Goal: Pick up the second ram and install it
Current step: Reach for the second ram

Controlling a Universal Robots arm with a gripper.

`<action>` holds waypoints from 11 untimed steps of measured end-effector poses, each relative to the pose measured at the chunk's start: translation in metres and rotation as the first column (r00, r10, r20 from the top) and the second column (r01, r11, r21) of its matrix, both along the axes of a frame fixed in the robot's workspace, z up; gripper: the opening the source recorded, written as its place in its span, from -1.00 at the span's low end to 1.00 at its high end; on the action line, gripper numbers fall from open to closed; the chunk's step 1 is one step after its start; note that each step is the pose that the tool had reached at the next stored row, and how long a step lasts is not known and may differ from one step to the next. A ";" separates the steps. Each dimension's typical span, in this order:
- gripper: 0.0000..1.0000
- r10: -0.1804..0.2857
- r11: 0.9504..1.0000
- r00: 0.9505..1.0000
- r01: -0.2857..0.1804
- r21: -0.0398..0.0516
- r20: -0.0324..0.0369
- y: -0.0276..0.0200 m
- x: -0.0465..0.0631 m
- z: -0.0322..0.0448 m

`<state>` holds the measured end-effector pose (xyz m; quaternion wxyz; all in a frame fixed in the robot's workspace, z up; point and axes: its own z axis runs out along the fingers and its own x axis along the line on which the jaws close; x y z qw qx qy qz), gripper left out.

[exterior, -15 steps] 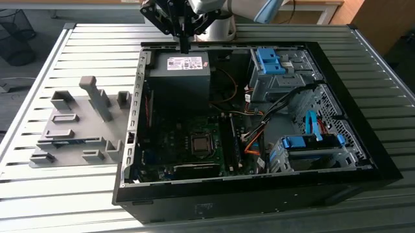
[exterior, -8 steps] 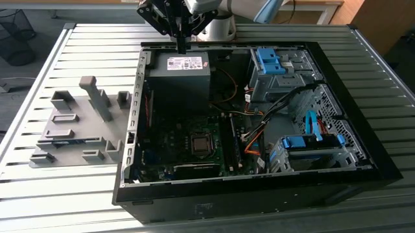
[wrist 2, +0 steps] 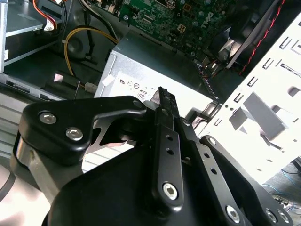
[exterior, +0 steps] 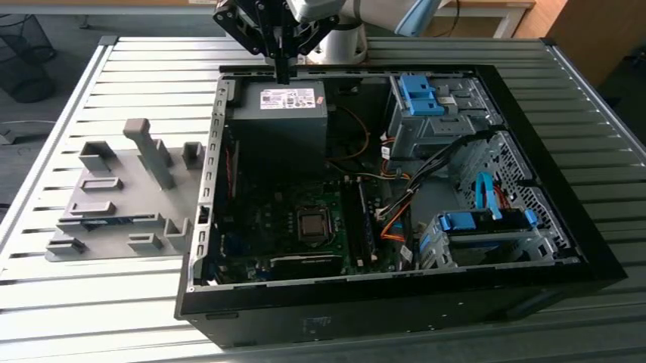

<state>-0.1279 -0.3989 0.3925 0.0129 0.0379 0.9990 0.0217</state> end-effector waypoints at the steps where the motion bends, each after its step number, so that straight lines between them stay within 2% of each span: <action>1: -0.79 0.000 1.000 1.000 0.000 0.000 0.000 0.0000 0.000 -0.0001; 11: -0.79 0.000 1.000 1.000 0.000 0.000 0.000 0.0000 0.000 -0.0003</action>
